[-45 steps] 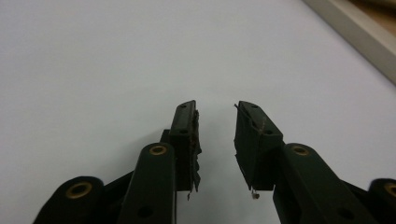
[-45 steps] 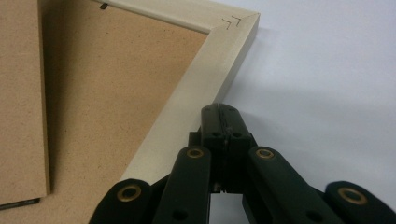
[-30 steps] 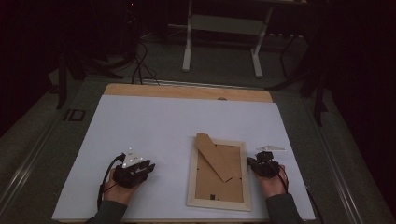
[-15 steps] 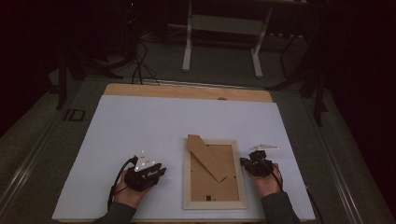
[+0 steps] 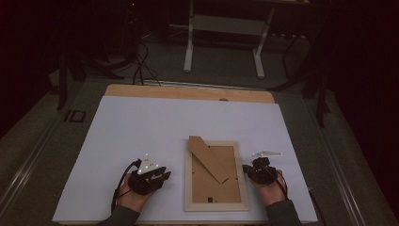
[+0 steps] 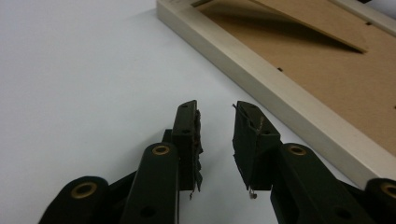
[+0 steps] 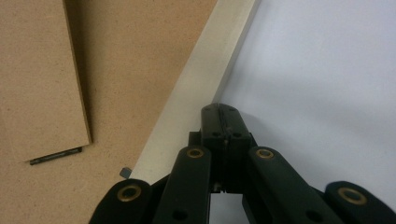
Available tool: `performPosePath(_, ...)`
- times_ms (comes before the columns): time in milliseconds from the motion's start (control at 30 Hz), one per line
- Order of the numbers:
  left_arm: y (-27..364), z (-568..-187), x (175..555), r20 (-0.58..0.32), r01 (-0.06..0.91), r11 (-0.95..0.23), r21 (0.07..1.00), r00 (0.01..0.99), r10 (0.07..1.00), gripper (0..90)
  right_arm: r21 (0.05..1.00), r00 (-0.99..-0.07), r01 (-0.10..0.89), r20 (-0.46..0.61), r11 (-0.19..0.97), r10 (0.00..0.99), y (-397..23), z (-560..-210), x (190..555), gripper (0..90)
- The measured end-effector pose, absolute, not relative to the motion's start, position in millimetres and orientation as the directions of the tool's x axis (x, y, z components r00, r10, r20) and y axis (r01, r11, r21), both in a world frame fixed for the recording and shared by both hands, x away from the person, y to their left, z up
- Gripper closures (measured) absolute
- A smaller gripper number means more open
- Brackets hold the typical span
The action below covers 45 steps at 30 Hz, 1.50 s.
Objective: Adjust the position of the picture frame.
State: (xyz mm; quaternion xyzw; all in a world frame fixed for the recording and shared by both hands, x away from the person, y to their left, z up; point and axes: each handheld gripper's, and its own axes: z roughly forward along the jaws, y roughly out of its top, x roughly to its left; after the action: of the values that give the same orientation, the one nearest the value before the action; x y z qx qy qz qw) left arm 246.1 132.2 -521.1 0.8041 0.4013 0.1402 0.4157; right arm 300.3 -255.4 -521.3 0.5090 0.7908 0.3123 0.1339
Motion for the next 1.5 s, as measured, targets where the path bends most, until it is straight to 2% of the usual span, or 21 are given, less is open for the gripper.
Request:
performPosePath(167,125.1,-520.7,242.6,-0.117,0.522,-0.337,0.784,0.657,0.745,72.5,0.623,-0.447,0.729,0.12,0.283,0.886,-256.4,-521.5,300.4,90.0)
performPosePath(367,107.1,-526.3,239.8,-0.099,0.517,-0.408,0.752,0.701,0.706,75.4,0.617,-0.459,0.733,0.139,0.286,0.877,-254.5,-519.4,299.3,90.0)
performPosePath(567,101.5,-529.1,239.0,-0.089,0.518,-0.443,0.731,0.717,0.691,81.0,0.619,-0.468,0.73,0.143,0.291,0.872,-250.6,-520.1,299.8,90.0)
performPosePath(733,97.9,-531.5,237.5,-0.077,0.513,-0.48,0.712,0.737,0.672,89.1,0.612,-0.478,0.734,0.156,0.295,0.864,-249.5,-519.8,299.8,90.0)
performPosePath(1100,91.9,-535.6,232.9,-0.041,0.5,-0.525,0.689,0.75,0.66,90.0,0.605,-0.477,0.736,0.147,0.303,0.866,-246.3,-518.4,302.5,90.0)
performPosePath(1500,86.1,-534.3,228.6,0.016,0.481,-0.556,0.678,0.747,0.665,90.0,0.597,-0.462,0.735,0.094,0.321,0.882,-224.9,-522.4,335.1,90.0)
